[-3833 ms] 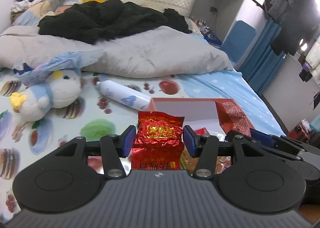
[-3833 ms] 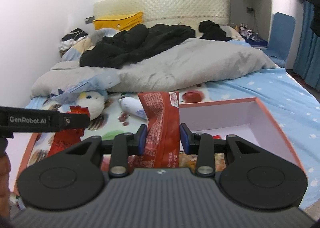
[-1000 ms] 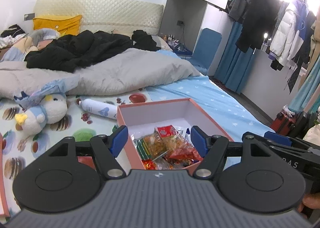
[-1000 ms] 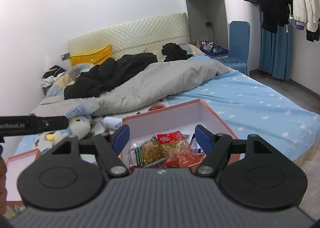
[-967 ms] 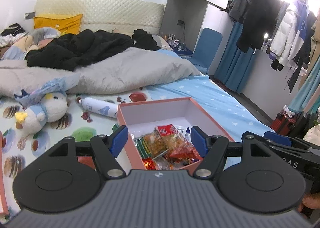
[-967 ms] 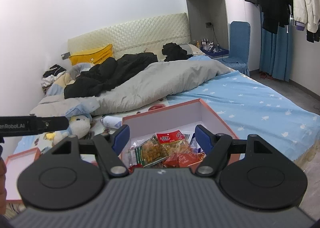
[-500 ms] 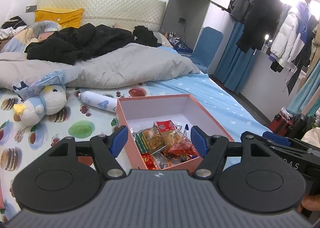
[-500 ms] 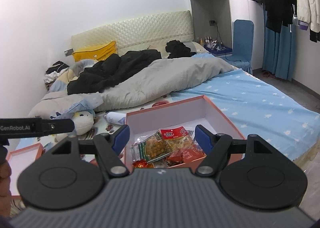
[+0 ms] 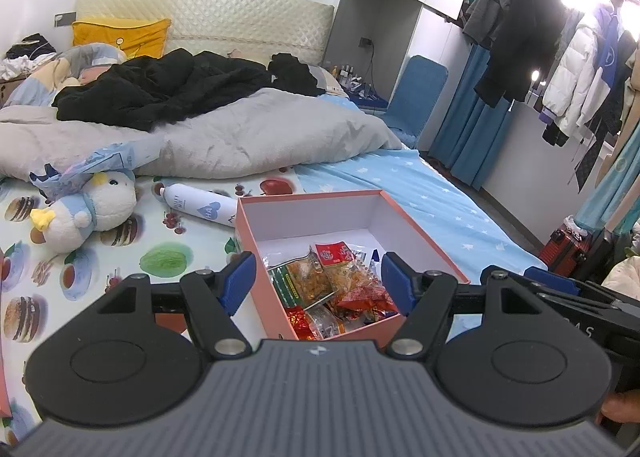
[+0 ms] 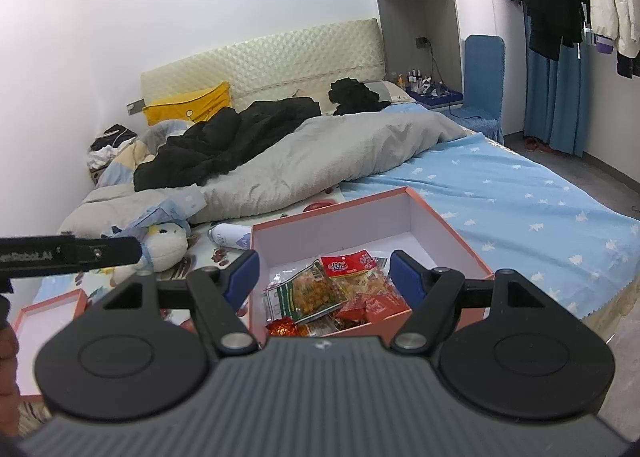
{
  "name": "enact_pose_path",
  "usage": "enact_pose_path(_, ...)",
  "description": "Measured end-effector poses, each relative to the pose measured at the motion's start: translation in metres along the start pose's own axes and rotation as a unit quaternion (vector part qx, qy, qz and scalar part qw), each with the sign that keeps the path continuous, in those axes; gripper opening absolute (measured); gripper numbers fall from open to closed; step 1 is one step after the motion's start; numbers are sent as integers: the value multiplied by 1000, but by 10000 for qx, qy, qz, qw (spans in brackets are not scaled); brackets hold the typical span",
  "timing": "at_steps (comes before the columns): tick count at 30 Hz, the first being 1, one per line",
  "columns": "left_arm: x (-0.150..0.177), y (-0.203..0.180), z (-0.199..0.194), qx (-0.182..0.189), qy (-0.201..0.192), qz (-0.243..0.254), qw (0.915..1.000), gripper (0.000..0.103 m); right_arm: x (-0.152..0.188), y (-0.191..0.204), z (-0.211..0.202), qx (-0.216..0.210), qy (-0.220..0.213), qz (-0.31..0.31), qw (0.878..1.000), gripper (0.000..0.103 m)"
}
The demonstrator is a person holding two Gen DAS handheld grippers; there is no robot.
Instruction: Organize snacks
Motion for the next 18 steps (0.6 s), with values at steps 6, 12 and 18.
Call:
enact_pose_path(6, 0, 1, -1, 16, 11, 2, 10000, 74, 2, -1, 3, 18, 47, 51, 10000, 74)
enact_pose_path(12, 0, 4, -1, -69, 49, -32, 10000, 85, 2, -1, 6, 50, 45, 56, 10000, 74)
enact_pose_path(18, -4, 9, -1, -260, 39, 36, 9996, 99, 2, -3, 7, 45, 31, 79, 10000, 86)
Point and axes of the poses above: each gripper's, at about its wrist camera, not at the fingertips, and z roughly the way its jaws point, y to its left, x to its underside, the point moved 4 cm from there along z, roughly the way its jaws point, and after that the axes turned 15 degrees about z, right-handed, at the moved point
